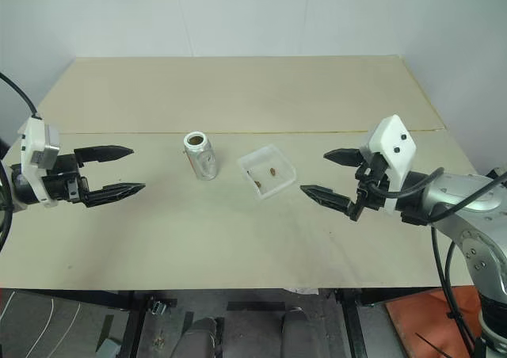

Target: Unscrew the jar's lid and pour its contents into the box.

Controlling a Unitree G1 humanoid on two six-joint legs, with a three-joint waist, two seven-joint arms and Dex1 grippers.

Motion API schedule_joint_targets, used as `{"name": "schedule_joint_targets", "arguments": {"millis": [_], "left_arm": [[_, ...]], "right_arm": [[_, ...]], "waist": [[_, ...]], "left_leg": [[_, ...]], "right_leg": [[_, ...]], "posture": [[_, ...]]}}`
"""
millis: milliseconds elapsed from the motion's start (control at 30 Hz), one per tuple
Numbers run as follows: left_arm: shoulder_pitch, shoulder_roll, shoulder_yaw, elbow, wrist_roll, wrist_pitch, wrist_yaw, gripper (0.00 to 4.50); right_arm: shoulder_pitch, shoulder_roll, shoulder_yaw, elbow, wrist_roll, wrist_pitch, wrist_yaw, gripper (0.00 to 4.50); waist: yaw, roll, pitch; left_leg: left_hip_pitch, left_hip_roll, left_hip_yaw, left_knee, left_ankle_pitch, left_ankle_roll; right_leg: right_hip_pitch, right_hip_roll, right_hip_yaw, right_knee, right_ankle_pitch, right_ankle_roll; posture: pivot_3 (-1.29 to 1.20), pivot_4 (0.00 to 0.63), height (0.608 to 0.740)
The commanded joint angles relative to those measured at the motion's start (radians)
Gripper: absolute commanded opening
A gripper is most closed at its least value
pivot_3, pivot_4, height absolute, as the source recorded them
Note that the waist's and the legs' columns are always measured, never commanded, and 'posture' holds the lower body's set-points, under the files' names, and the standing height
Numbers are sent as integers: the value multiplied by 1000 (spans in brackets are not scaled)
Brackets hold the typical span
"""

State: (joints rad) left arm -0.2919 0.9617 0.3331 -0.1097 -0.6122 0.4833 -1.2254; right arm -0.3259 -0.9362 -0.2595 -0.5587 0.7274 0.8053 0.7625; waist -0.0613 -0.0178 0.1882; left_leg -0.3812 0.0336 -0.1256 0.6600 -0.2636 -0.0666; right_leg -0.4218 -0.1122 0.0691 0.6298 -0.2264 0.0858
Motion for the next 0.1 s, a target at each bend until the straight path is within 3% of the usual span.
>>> {"name": "schedule_joint_targets", "arguments": {"millis": [33, 100], "left_arm": [[9, 28, 53, -77, -43, 41, 26, 4474], [14, 27, 56, -88, -47, 47, 37, 4474]], "right_arm": [[-13, 7, -23, -4, -9, -53, 8, 4500], [-3, 24, -21, -5, -12, -63, 1, 4500]], "waist": [[-1, 0, 0], [-1, 0, 0]], "left_leg": [[0, 0, 0, 0, 0, 0], [1, 0, 0, 0, 0, 0]], "right_leg": [[0, 0, 0, 0, 0, 0], [0, 0, 0, -1, 0, 0]], "posture": [[0, 150, 740], [0, 150, 740]]}}
